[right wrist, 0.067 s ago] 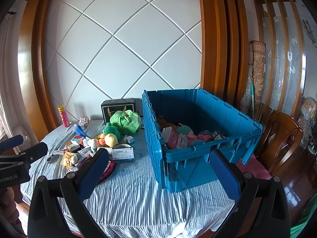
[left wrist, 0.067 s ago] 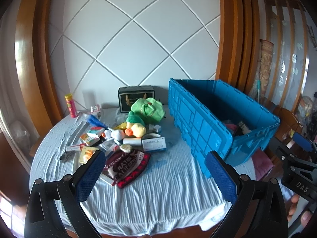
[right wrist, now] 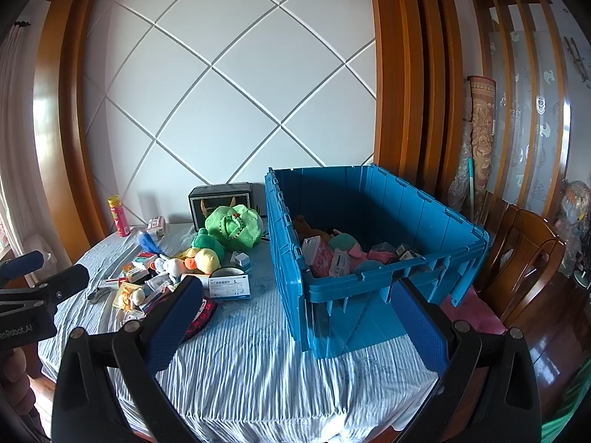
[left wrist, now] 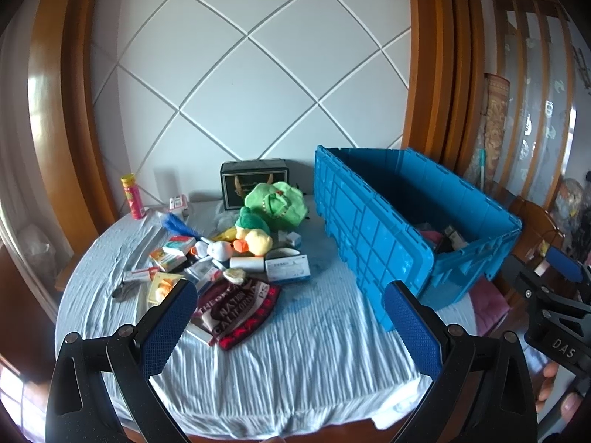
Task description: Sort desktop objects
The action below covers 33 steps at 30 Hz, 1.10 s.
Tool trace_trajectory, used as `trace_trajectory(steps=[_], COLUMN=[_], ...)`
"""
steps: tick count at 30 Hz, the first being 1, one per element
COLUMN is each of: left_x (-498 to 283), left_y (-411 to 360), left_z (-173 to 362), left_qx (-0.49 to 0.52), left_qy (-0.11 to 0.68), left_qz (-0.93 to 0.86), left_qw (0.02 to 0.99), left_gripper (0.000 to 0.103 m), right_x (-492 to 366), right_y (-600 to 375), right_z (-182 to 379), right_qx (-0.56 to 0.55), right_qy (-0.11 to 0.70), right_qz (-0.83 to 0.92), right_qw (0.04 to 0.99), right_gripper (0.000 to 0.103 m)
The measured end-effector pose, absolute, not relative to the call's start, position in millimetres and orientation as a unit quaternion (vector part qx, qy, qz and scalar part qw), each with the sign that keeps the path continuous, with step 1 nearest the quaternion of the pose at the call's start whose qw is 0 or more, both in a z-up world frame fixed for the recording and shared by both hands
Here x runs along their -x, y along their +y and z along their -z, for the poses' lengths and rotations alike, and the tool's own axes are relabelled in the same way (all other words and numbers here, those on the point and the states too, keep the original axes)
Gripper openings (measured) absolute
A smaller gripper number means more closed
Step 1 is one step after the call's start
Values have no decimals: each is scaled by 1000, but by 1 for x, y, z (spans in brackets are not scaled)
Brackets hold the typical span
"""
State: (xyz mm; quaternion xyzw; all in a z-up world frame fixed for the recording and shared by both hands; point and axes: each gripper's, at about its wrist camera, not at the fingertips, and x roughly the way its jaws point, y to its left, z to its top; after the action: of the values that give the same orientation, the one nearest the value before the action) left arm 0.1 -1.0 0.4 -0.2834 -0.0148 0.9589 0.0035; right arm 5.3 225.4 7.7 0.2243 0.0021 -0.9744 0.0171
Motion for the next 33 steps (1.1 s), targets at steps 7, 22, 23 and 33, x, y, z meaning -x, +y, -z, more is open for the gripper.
trace_trajectory(steps=[7, 22, 23, 33], left_x=[-5, -11, -12, -14], left_y=[-2, -10, -10, -22], left_z=[-1, -1, -1, 1], left_qx=[280, 273, 273, 272], left_qy=[-13, -6, -6, -13], left_qz=[-960, -962, -962, -962], left_qw=[3, 5, 6, 11], left_gripper=[102, 102, 102, 102], right_x=[-9, -12, -13, -16], right_y=[226, 216, 215, 199], right_z=[-6, -13, -13, -13], right_qx=[-224, -225, -225, -224], right_qy=[3, 10, 10, 15], right_qz=[974, 974, 974, 974], right_qw=[18, 12, 11, 8], right_gripper=[103, 103, 103, 103])
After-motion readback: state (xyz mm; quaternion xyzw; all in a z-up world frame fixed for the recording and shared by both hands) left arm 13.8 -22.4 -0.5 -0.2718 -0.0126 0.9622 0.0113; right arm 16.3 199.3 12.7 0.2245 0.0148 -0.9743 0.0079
